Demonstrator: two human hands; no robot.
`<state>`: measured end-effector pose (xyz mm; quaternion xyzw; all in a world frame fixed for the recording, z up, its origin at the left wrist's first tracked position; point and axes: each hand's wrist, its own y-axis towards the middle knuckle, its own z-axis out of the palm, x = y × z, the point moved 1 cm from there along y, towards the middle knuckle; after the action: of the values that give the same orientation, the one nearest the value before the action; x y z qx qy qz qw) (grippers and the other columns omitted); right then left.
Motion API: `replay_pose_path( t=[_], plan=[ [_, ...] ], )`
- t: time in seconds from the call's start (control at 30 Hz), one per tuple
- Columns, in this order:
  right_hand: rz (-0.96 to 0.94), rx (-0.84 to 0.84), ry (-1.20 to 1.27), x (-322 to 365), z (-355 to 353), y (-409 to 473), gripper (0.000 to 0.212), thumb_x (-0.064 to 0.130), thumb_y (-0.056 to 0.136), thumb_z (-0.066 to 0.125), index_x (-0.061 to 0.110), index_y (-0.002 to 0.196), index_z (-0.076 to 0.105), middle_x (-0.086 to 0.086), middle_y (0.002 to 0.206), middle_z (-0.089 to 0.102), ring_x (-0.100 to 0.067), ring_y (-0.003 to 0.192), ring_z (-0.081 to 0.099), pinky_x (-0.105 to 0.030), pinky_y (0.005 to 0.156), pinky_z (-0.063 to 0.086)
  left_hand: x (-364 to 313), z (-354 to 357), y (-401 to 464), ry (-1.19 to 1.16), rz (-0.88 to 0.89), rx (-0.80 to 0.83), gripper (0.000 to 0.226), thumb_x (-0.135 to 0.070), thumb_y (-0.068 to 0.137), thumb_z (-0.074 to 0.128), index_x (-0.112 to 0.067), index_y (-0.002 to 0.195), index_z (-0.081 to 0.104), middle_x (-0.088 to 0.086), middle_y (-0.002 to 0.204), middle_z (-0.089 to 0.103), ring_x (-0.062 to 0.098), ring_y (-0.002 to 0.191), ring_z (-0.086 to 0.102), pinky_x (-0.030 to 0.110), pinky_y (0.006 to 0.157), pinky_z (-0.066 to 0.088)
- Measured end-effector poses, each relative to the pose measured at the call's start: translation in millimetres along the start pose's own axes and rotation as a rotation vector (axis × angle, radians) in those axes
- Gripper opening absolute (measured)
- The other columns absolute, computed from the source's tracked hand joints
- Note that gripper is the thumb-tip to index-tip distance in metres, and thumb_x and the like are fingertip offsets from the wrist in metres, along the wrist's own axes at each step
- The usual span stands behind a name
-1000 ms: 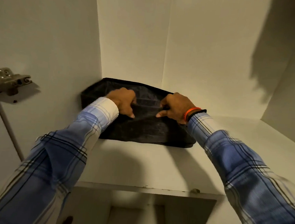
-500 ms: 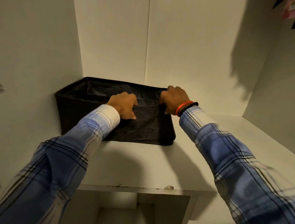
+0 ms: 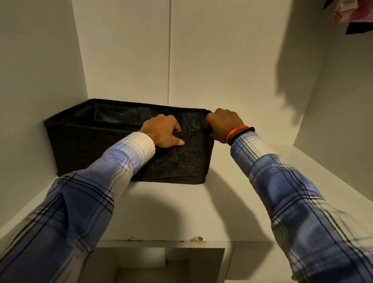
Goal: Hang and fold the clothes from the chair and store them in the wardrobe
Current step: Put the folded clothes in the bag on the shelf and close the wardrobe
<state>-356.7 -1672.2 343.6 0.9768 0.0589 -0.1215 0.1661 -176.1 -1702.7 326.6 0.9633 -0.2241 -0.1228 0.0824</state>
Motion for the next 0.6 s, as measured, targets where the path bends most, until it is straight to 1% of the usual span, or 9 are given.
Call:
replay_pose_path(
  t=[0.1, 0.17, 0.27, 0.33, 0.4, 0.5, 0.6],
  plan=[
    [0.046, -0.033, 0.13, 3, 4, 1, 0.036, 0.015, 0.09, 0.061, 0.013, 0.125, 0.06, -0.018, 0.121, 0.058, -0.037, 0.107, 0.059, -0.038, 0.083, 0.047, -6, 1, 2, -0.057, 0.04, -0.025, 0.025, -0.041, 0.088, 0.068, -0.024, 0.106, 0.071, -0.001, 0.099, 0.064, 0.024, 0.102, 0.062, 0.041, 0.092, 0.05],
    [0.074, -0.002, 0.205, 5, 9, 1, 0.038, 0.014, 0.088, 0.062, 0.012, 0.125, 0.06, -0.018, 0.12, 0.058, -0.036, 0.107, 0.059, -0.036, 0.082, 0.047, -9, 2, 4, -0.059, 0.043, -0.06, 0.023, -0.039, 0.088, 0.068, -0.025, 0.106, 0.072, -0.001, 0.102, 0.067, 0.023, 0.103, 0.062, 0.041, 0.093, 0.05],
    [0.094, 0.033, 0.265, 2, 12, 1, 0.039, 0.013, 0.088, 0.06, 0.011, 0.127, 0.059, -0.019, 0.123, 0.057, -0.036, 0.108, 0.058, -0.034, 0.084, 0.047, -10, 7, 7, -0.053, 0.035, -0.014, 0.022, -0.037, 0.09, 0.066, -0.021, 0.103, 0.072, 0.004, 0.104, 0.067, 0.025, 0.103, 0.062, 0.041, 0.093, 0.05],
    [0.112, -0.007, 0.282, -1, 11, 0, 0.038, 0.01, 0.089, 0.058, 0.01, 0.127, 0.058, -0.02, 0.124, 0.056, -0.037, 0.109, 0.058, -0.036, 0.087, 0.048, -10, 8, 9, -0.066, 0.025, -0.009, 0.022, -0.035, 0.093, 0.062, -0.018, 0.104, 0.07, 0.006, 0.106, 0.067, 0.027, 0.103, 0.062, 0.041, 0.094, 0.049],
    [0.118, -0.038, 0.293, -2, 12, -3, 0.037, 0.008, 0.09, 0.057, 0.008, 0.127, 0.058, -0.022, 0.123, 0.055, -0.038, 0.108, 0.058, -0.037, 0.088, 0.048, -9, 6, 9, -0.082, -0.006, -0.052, 0.023, -0.034, 0.094, 0.061, -0.019, 0.108, 0.069, 0.007, 0.111, 0.067, 0.026, 0.104, 0.061, 0.04, 0.094, 0.049],
    [0.117, -0.052, 0.333, -1, 15, -9, 0.034, 0.007, 0.09, 0.057, 0.006, 0.124, 0.06, -0.022, 0.121, 0.056, -0.038, 0.106, 0.058, -0.035, 0.084, 0.048, -9, 4, 7, -0.093, -0.044, -0.099, 0.021, -0.035, 0.093, 0.062, -0.021, 0.107, 0.07, 0.006, 0.113, 0.067, 0.026, 0.105, 0.061, 0.039, 0.093, 0.048],
    [0.121, -0.07, 0.377, 2, 18, -16, 0.032, 0.005, 0.088, 0.058, 0.005, 0.12, 0.061, -0.02, 0.118, 0.059, -0.036, 0.104, 0.06, -0.034, 0.081, 0.047, -14, 5, 0, -0.083, -0.071, -0.109, 0.017, -0.034, 0.093, 0.063, -0.022, 0.103, 0.07, 0.006, 0.112, 0.067, 0.027, 0.105, 0.062, 0.038, 0.092, 0.048]
  ],
)
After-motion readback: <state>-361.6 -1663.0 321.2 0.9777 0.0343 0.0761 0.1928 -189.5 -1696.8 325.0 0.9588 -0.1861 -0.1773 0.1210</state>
